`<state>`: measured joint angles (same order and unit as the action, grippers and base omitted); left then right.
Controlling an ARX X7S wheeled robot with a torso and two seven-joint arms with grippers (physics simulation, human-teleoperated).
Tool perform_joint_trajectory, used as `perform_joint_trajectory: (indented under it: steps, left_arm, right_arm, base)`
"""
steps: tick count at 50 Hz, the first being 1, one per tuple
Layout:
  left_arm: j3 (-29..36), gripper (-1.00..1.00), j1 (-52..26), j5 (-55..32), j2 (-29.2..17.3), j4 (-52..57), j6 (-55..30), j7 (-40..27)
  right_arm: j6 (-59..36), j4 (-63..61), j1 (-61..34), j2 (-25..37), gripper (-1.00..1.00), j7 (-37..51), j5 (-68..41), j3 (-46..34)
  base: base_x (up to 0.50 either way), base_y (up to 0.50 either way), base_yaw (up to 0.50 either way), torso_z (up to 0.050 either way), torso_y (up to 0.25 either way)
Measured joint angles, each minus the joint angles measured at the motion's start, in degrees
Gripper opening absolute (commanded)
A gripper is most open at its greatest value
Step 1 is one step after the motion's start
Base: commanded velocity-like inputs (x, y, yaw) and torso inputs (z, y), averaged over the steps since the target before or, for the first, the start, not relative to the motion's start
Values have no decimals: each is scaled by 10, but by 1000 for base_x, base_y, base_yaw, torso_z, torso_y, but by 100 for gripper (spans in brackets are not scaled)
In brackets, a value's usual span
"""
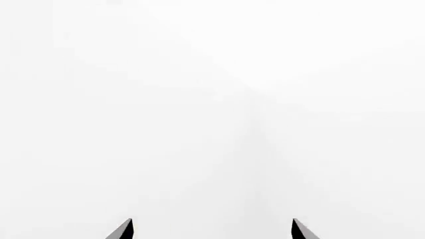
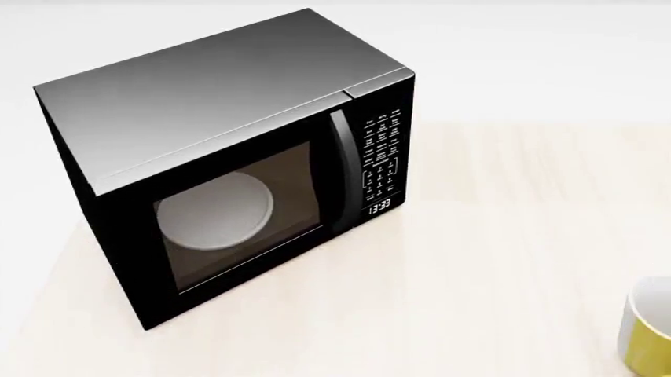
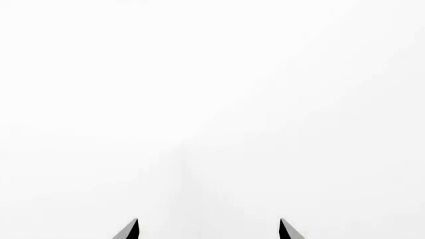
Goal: Close the microwave.
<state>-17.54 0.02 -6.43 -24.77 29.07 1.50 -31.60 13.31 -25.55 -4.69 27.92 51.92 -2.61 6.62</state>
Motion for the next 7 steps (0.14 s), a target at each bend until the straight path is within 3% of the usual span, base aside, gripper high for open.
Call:
perform_joint_trajectory:
  steps: [7]
  left_arm:
    - [-5, 100, -8, 8, 0, 9, -1, -13]
  right_arm:
    - [-4, -20, -6, 7, 100, 12, 18, 12]
  base:
    - [0, 0, 0, 0, 0]
